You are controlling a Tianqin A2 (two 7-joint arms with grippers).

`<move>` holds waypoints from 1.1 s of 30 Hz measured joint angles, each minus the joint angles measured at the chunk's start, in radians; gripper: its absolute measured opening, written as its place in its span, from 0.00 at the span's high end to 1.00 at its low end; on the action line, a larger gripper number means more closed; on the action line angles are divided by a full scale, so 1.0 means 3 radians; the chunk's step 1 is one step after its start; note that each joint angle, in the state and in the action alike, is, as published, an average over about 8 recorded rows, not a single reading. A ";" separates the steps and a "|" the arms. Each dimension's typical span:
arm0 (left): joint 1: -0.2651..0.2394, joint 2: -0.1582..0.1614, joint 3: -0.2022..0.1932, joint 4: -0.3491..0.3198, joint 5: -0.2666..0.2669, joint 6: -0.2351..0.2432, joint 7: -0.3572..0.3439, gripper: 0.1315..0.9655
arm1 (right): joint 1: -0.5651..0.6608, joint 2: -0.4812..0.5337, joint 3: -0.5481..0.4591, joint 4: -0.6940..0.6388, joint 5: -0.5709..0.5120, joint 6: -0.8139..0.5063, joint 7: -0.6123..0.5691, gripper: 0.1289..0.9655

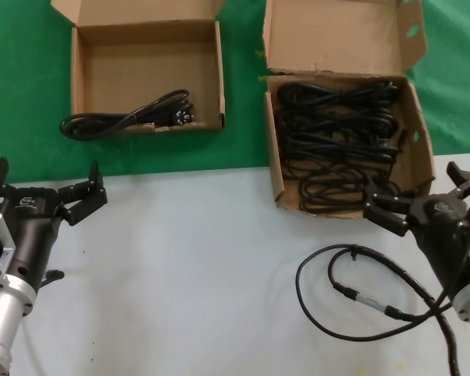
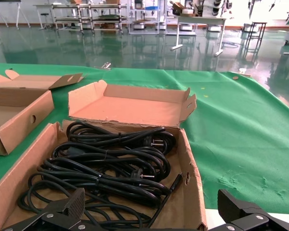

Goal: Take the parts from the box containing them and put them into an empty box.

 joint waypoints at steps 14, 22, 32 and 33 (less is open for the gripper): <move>0.0000 0.0000 0.0000 0.0000 0.0000 0.0000 0.0000 0.00 | 0.0000 0.0000 0.0000 0.0000 0.0000 0.0000 0.0000 0.00; 0.0000 0.0000 0.0000 0.0000 0.0000 0.0000 0.0000 0.00 | 0.0000 0.0000 0.0000 0.0000 0.0000 0.0000 0.0000 0.00; 0.0000 0.0000 0.0000 0.0000 0.0000 0.0000 0.0000 0.00 | 0.0000 0.0000 0.0000 0.0000 0.0000 0.0000 0.0000 0.00; 0.0000 0.0000 0.0000 0.0000 0.0000 0.0000 0.0000 0.00 | 0.0000 0.0000 0.0000 0.0000 0.0000 0.0000 0.0000 0.00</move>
